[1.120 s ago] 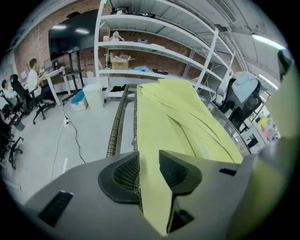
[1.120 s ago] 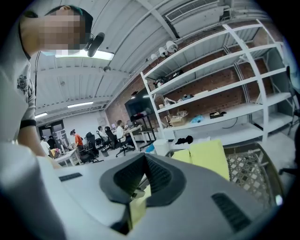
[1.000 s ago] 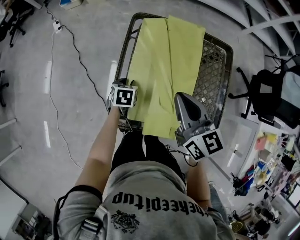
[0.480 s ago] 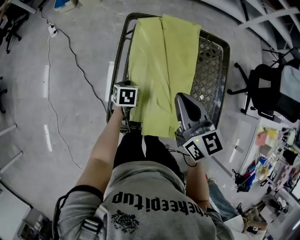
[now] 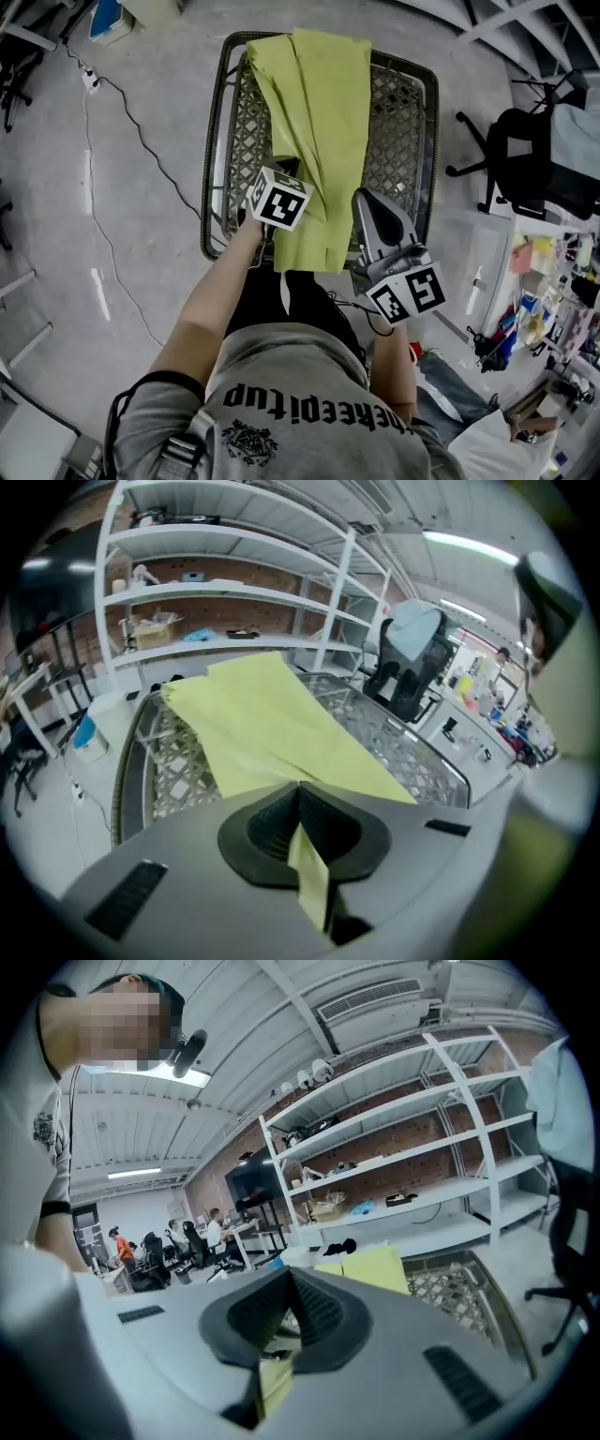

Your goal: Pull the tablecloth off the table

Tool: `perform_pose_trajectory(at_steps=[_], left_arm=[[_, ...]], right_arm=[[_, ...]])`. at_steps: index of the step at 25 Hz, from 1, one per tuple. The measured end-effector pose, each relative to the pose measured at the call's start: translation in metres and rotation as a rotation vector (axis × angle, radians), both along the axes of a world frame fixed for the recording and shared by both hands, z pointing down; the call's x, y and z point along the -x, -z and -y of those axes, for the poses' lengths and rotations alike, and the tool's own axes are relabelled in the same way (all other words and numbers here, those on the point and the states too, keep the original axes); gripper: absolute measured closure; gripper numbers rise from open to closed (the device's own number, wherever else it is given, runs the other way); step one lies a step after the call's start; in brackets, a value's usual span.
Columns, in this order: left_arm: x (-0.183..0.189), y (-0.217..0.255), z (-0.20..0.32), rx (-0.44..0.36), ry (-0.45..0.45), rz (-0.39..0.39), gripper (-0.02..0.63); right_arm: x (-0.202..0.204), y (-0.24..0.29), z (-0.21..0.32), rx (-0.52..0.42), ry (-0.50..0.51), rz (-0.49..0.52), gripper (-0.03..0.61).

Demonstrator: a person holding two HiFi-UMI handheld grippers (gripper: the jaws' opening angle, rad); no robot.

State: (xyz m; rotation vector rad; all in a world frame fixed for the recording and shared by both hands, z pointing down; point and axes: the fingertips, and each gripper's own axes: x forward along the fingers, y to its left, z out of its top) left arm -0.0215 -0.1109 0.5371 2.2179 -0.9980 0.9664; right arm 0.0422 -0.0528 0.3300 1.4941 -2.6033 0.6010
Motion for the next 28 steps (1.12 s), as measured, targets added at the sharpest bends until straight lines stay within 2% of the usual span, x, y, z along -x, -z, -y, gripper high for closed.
perform_pose_trajectory(at_steps=[5,9,11,14,17,20,24,26,28], left_arm=[[-0.046,-0.007,-0.017,-0.055,-0.207,0.104,0.597],[-0.062,-0.015,-0.019,-0.098,-0.276,0.151,0.597],[-0.068,-0.02,-0.02,-0.093,-0.287,0.149,0.595],[-0.072,-0.039,-0.027,-0.018,-0.287,0.133,0.593],[-0.066,-0.062,-0.036,0.063,-0.267,0.133,0.492],[-0.06,-0.067,-0.036,0.033,-0.259,0.128,0.488],[-0.061,-0.053,-0.037,-0.024,-0.245,0.06,0.475],[-0.061,-0.046,-0.04,-0.028,-0.242,0.027,0.443],[-0.061,-0.042,-0.044,-0.046,-0.257,0.031,0.422]], right_arm=[[-0.026,-0.001,-0.009,0.003,-0.058,-0.004,0.568],[-0.042,-0.004,-0.017,0.011,-0.095,-0.008,0.568],[-0.049,-0.007,-0.021,0.015,-0.109,-0.011,0.568],[-0.057,-0.009,-0.027,0.02,-0.127,-0.013,0.568],[-0.062,-0.009,-0.03,0.019,-0.135,-0.014,0.568],[-0.065,-0.008,-0.031,0.018,-0.137,-0.015,0.568],[-0.065,-0.009,-0.032,0.016,-0.131,-0.013,0.568],[-0.063,-0.008,-0.031,0.012,-0.123,-0.01,0.568],[-0.06,-0.007,-0.031,0.008,-0.113,-0.009,0.568]])
